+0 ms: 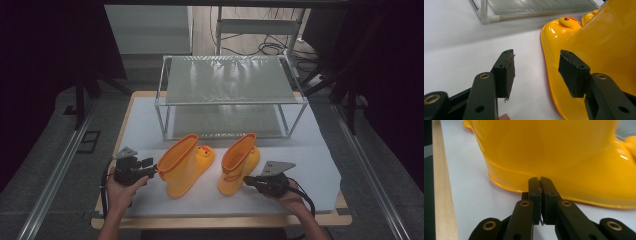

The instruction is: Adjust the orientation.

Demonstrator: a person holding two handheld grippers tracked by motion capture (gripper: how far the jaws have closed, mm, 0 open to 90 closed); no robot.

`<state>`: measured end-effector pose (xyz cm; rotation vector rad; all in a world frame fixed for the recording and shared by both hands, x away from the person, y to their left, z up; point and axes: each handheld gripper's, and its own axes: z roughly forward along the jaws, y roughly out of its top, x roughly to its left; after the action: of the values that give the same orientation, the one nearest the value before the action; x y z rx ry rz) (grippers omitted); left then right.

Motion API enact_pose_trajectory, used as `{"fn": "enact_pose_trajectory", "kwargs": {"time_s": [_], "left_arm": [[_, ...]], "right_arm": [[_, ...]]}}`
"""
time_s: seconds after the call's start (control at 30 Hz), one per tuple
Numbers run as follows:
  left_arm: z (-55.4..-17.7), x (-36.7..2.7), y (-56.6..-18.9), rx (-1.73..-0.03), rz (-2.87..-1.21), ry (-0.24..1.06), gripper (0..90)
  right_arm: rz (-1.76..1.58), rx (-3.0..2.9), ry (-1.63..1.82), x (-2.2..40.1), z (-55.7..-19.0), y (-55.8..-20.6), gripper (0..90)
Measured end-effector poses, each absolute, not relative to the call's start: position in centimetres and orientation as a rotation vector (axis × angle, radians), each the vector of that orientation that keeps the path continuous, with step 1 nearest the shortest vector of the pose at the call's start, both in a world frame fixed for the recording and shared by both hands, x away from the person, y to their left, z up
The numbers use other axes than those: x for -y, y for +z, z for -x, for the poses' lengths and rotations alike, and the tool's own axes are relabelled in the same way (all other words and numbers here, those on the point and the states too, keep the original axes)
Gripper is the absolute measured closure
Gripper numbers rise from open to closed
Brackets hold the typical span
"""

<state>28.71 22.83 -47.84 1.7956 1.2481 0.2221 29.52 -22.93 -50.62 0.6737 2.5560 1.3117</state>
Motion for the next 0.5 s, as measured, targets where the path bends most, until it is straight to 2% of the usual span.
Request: {"fn": "enact_pose_trajectory", "kwargs": {"time_s": [0.1,0.13,0.17,0.2,0.23,0.5], "left_arm": [[-28.7,-23.0,-47.8,-1.249,-1.792,0.219,46.8],[-28.7,-23.0,-47.8,-1.242,-1.788,0.212,47.0],[-28.7,-23.0,-47.8,-1.242,-1.788,0.212,47.0],[-28.7,-23.0,-47.8,-1.241,-1.788,0.211,47.0],[-28.7,-23.1,-47.8,-1.241,-1.789,0.212,46.9],[-28.7,-23.1,-47.7,-1.234,-1.783,0.197,45.7]], "right_arm": [[-0.720,-2.506,1.299,24.1,-29.4,-50.5,77.5],[-0.796,-2.439,1.277,25.1,-29.5,-50.4,68.0],[-0.828,-2.414,1.271,25.5,-29.5,-50.5,64.1],[-0.828,-2.414,1.271,25.5,-29.5,-50.5,64.1],[-0.939,-2.353,1.264,26.9,-29.8,-50.5,55.8],[-1.126,-2.250,1.298,29.4,-30.6,-50.8,45.7]]}}
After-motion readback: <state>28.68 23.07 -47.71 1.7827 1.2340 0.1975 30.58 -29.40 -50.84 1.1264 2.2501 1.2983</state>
